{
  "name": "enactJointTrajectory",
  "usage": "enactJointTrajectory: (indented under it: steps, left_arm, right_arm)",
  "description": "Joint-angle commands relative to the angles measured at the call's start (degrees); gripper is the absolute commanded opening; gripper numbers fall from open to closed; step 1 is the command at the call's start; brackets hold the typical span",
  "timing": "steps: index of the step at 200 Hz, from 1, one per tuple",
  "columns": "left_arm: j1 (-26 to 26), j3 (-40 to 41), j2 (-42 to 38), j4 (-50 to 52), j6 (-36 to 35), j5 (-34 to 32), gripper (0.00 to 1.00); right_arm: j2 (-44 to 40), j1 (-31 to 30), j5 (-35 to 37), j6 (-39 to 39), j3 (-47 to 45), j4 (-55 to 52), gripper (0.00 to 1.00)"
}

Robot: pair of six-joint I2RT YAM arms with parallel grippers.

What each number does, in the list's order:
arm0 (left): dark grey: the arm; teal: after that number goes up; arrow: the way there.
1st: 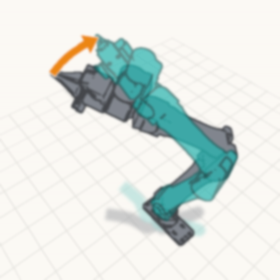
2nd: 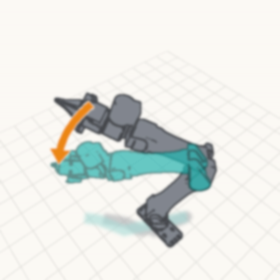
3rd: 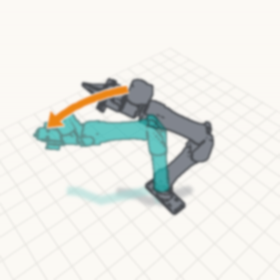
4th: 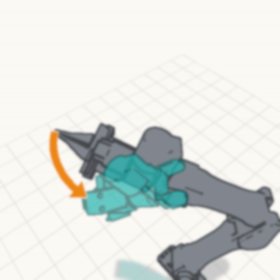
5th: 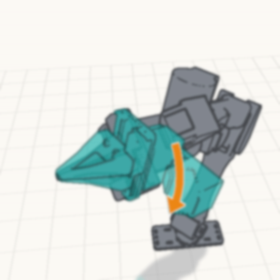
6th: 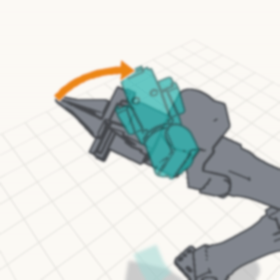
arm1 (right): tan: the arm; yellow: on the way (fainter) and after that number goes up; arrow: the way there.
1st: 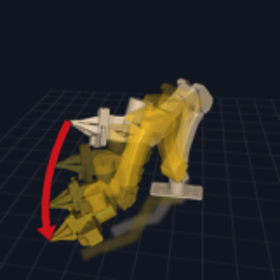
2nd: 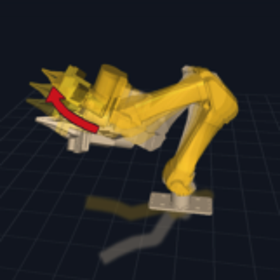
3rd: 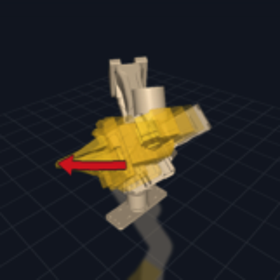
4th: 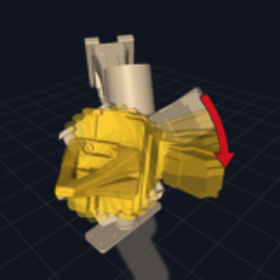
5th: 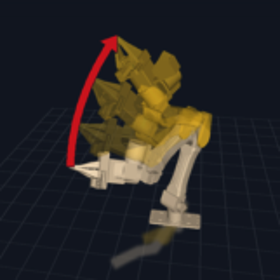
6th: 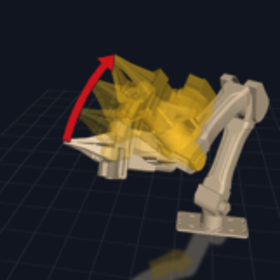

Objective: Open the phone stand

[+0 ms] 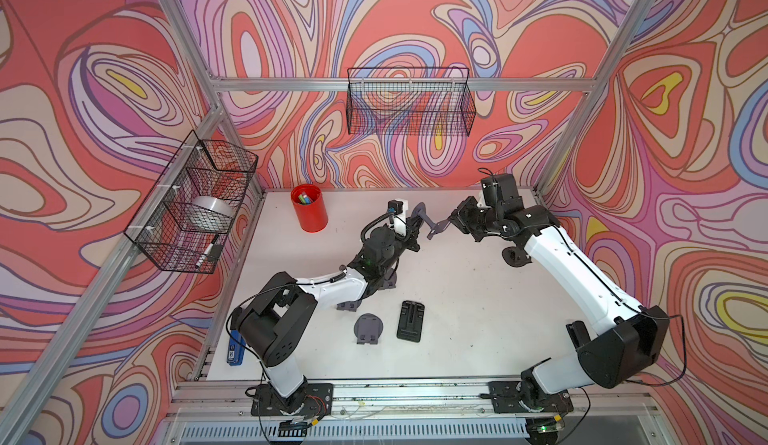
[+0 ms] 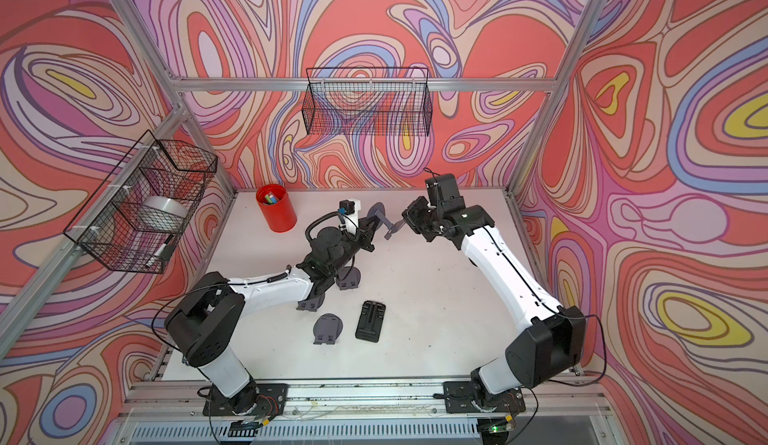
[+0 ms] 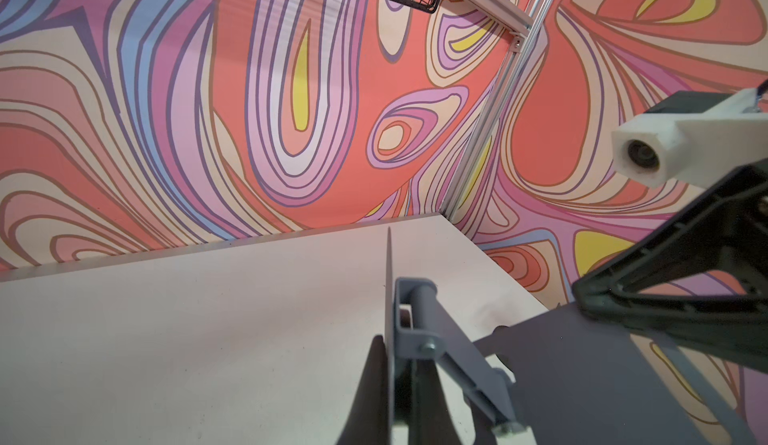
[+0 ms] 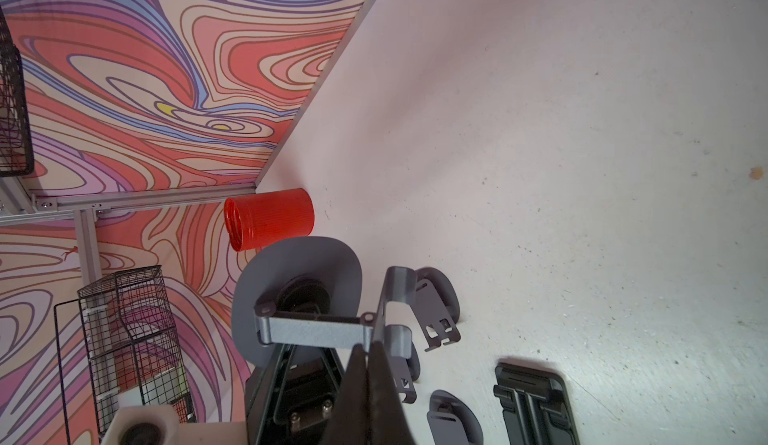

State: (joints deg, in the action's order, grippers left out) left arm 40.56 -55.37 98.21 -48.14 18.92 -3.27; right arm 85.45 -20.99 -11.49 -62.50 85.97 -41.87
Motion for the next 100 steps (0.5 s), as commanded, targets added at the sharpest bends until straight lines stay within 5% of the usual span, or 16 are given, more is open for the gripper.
enactJointTrajectory:
  steps: [1, 100]
  left_arm:
    - [-1.4, 0.7, -0.7, 1.7, 3.2, -1.6, 0.0]
    - [-1.4, 0.0, 0.8, 0.9, 5.6, 0.1, 0.0]
  right_arm:
    - [-2.4, -0.5, -0.4, 1.9, 0.2, 0.3, 0.0]
    - [-2.2, -0.7, -0.4, 1.9, 0.9, 0.0, 0.0]
